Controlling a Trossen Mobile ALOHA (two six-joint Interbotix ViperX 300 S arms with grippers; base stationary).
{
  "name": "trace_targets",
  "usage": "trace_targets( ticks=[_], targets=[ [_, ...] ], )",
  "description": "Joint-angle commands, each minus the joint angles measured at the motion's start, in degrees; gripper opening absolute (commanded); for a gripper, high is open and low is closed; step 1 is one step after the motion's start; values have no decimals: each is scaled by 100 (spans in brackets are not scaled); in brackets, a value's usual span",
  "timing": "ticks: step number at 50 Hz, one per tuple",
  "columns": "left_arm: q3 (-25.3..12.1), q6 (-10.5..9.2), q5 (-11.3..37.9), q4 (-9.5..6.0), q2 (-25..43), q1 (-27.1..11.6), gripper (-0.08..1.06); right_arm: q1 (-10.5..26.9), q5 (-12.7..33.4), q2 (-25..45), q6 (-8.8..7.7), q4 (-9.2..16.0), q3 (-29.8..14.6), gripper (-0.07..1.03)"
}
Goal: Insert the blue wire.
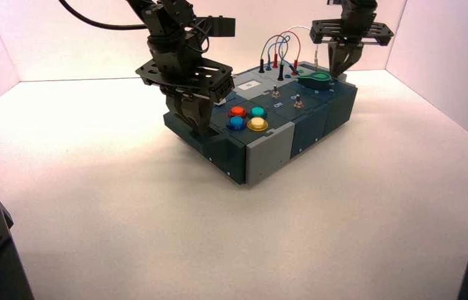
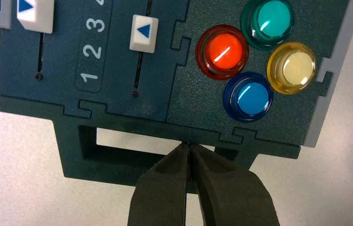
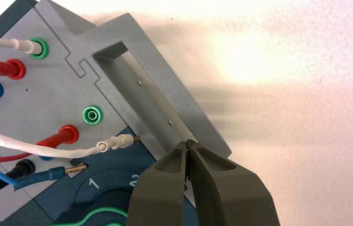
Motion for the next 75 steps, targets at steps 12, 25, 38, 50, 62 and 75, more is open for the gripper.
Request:
trace_targets(
  ticks=[12, 25, 38, 50, 62, 75],
  targets=[
    [-185, 35, -26, -9, -44, -70, -3, 88, 378, -439, -35, 26, 501, -2],
    [-185, 53, 62, 18, -79, -70, -3, 149, 413, -624, -44, 26, 817, -2],
    [-176, 70, 62, 70, -88, -62, -3, 141, 237, -501, -62, -62, 659, -2],
    [-193, 88, 70, 97, -88, -70, -3, 141, 290, -343, -62, -185, 53, -2],
    [-237, 193, 97, 105, -97, -70, -3, 114, 448, -211, -53, -220, -281, -2],
    [-352, 229, 149, 105, -97, -62, -3, 53, 448, 18, -26, -369, -439, -2]
  ],
)
